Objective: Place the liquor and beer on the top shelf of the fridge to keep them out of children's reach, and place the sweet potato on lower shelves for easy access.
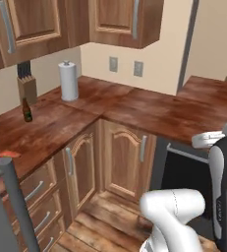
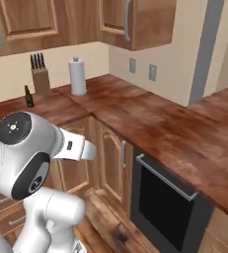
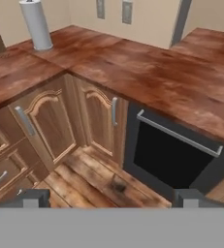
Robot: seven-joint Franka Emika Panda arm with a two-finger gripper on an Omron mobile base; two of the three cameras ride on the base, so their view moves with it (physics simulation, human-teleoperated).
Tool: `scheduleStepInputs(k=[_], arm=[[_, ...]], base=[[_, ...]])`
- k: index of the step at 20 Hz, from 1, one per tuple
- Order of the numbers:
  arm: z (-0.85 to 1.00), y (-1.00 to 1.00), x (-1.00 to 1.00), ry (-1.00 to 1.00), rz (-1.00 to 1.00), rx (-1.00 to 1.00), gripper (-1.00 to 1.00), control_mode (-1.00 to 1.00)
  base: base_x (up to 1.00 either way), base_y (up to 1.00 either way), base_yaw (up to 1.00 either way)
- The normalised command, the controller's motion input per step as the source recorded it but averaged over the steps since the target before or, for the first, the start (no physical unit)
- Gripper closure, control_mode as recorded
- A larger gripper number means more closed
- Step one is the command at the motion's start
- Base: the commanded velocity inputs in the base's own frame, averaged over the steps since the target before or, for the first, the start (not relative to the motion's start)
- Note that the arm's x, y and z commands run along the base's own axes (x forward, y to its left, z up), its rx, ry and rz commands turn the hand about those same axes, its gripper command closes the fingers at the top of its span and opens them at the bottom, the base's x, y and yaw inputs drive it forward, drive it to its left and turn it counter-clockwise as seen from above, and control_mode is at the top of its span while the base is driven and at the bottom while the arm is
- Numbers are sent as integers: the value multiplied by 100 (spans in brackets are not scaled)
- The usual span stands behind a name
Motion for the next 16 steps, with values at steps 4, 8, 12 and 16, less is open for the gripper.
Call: scheduleStepInputs(k=[4, 8, 12, 16], arm=[[0, 0, 0, 0, 0, 0, -100, 100], [0, 0, 0, 0, 0, 0, -100, 100], [0, 0, 0, 0, 0, 0, -100, 100], [0, 0, 0, 0, 0, 0, -100, 100]], base=[[74, -1, 40], [77, 0, 48], [91, 9, 50], [99, 24, 51]])
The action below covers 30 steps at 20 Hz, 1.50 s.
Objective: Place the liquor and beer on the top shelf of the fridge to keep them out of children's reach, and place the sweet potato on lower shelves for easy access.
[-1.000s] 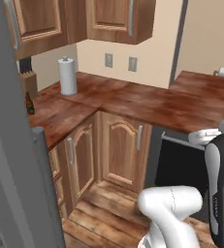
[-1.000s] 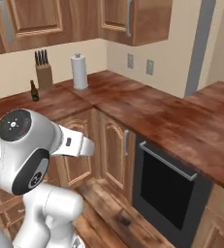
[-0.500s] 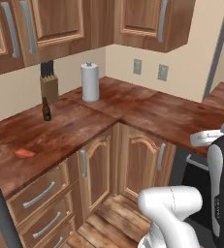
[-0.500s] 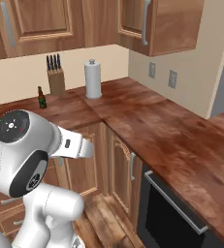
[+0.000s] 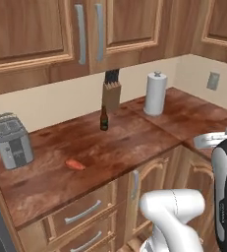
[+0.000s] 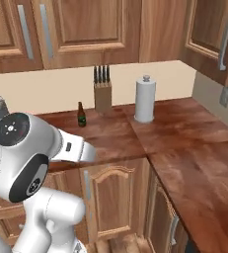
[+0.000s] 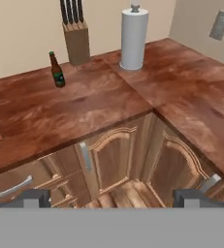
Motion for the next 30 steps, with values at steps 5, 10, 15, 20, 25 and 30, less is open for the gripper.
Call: scheduleStepInputs(k=[5, 10, 15, 20, 25, 30], arm=[[0, 0, 0, 0, 0, 0, -100, 100], [0, 0, 0, 0, 0, 0, -100, 100], [0, 0, 0, 0, 0, 0, -100, 100], [-53, 0, 57, -12, 19, 4, -100, -100], [-41, 0, 56, -18, 3, 5, -100, -100], [-31, 3, 66, -11, 0, 1, -100, -100]], base=[[100, 22, 54], [97, 2, 55], [79, 0, 47], [0, 0, 0], [0, 0, 0], [0, 0, 0]])
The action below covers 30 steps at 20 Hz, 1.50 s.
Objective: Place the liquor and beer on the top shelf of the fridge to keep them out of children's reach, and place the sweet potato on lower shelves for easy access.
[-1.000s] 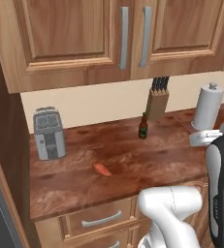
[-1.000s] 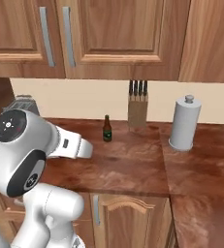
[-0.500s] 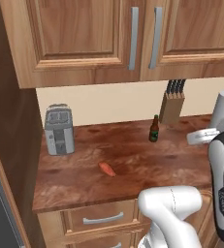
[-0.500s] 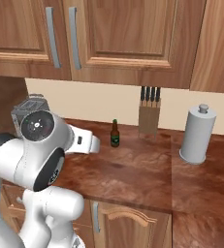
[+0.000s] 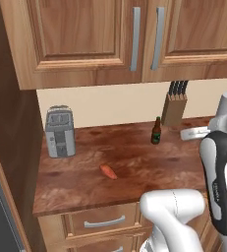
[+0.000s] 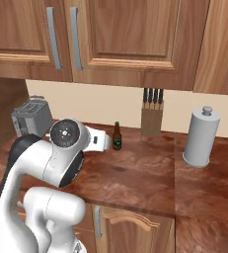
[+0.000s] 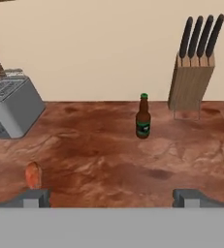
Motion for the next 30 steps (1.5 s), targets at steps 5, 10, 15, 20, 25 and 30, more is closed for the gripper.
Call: scheduleStepInputs(k=[5, 10, 15, 20, 25, 30], arm=[[-33, 3, 72, -5, 0, 0, -100, -100], [-28, 0, 66, -5, 0, 3, -100, -100], [-27, 0, 59, -6, 0, 3, -100, -100], [-26, -1, 55, -6, 1, 2, -100, -100], [-10, -12, 49, 0, 2, 1, -100, -100], [0, -15, 39, 0, 0, 0, -100, -100]], base=[[0, 0, 0], [0, 0, 0], [0, 0, 0], [0, 0, 0], [0, 0, 0], [0, 0, 0]])
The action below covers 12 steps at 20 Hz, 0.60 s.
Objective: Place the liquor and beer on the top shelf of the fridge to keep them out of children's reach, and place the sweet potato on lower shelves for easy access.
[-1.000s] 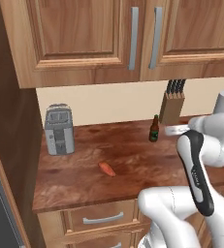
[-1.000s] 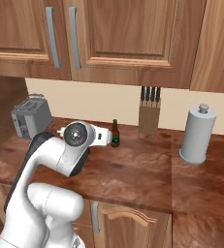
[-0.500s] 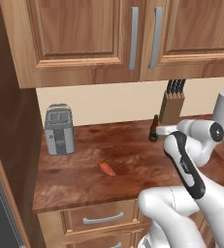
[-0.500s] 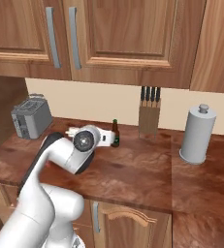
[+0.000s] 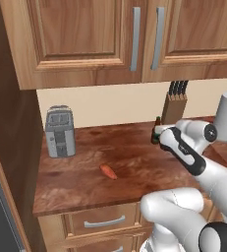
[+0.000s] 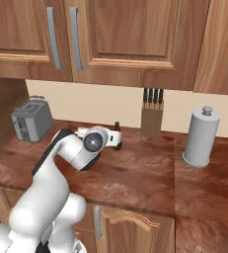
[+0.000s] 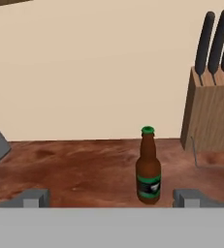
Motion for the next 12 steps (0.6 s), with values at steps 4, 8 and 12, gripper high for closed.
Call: scheduleStepInputs(k=[4, 8, 12], arm=[[0, -11, 21, 5, 0, 0, -100, -100], [-1, -7, 13, 10, 0, -1, -100, -100], [-4, -9, 17, 9, 0, -2, -100, -100]], base=[[0, 0, 0], [0, 0, 0], [0, 0, 0]])
